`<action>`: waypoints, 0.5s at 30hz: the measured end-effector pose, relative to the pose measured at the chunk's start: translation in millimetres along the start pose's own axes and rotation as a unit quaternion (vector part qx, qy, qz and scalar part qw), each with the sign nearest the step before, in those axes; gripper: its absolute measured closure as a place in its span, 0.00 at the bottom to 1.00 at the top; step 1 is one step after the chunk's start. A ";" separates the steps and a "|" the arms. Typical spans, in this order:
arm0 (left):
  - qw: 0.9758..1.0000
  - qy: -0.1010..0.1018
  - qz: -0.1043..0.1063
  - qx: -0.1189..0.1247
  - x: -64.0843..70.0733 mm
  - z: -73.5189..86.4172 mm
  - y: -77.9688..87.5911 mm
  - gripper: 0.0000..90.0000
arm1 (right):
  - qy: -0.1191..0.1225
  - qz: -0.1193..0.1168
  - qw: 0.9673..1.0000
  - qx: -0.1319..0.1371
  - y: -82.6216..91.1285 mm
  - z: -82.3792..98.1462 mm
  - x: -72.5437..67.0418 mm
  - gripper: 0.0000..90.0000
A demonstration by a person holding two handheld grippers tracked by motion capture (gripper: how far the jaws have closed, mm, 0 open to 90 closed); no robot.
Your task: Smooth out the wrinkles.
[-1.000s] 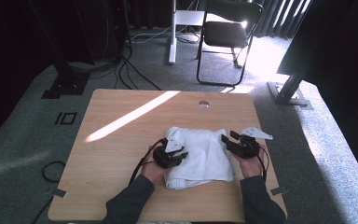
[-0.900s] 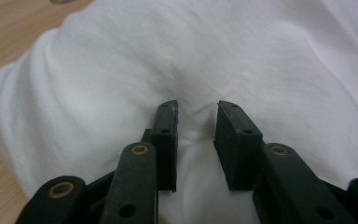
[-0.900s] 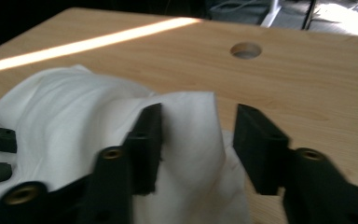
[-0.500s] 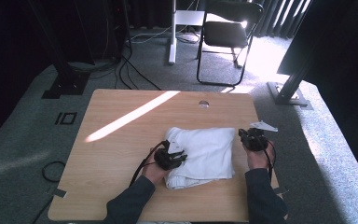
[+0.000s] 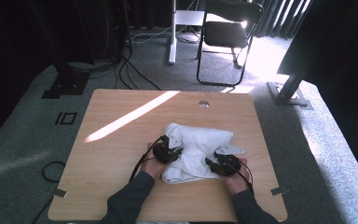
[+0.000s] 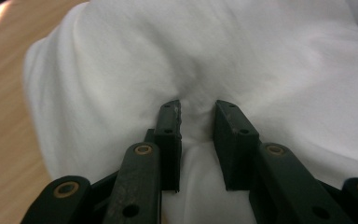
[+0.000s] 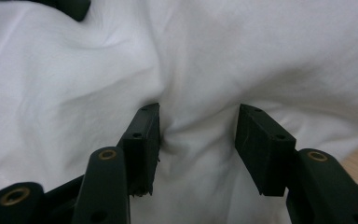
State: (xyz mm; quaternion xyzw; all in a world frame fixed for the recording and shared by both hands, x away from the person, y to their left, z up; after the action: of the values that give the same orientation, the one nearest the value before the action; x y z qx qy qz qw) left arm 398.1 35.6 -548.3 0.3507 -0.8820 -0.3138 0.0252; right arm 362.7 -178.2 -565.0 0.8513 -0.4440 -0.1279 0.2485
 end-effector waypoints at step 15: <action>0.989 0.067 -0.129 -0.011 -103.7 0.2 18.4 0.73 | -0.059 0.004 0.998 0.009 -94.2 -61.2 -8.8 0.51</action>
State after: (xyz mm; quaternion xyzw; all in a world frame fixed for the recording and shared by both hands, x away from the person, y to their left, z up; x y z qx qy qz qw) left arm 465.1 111.7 -519.8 0.4814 -0.8221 -0.3002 0.0470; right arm 449.7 -106.7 -563.9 0.8425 -0.4628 -0.1731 0.2147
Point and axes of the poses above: each handheld gripper's, and its own axes: y roughly backward along the jaws, z roughly out of its underside, x roughly to its right, the point moved 4 cm from there along -y, roughly forward along the jaws, and after that the axes turned 7 degrees about x, right-handed, at the moved point
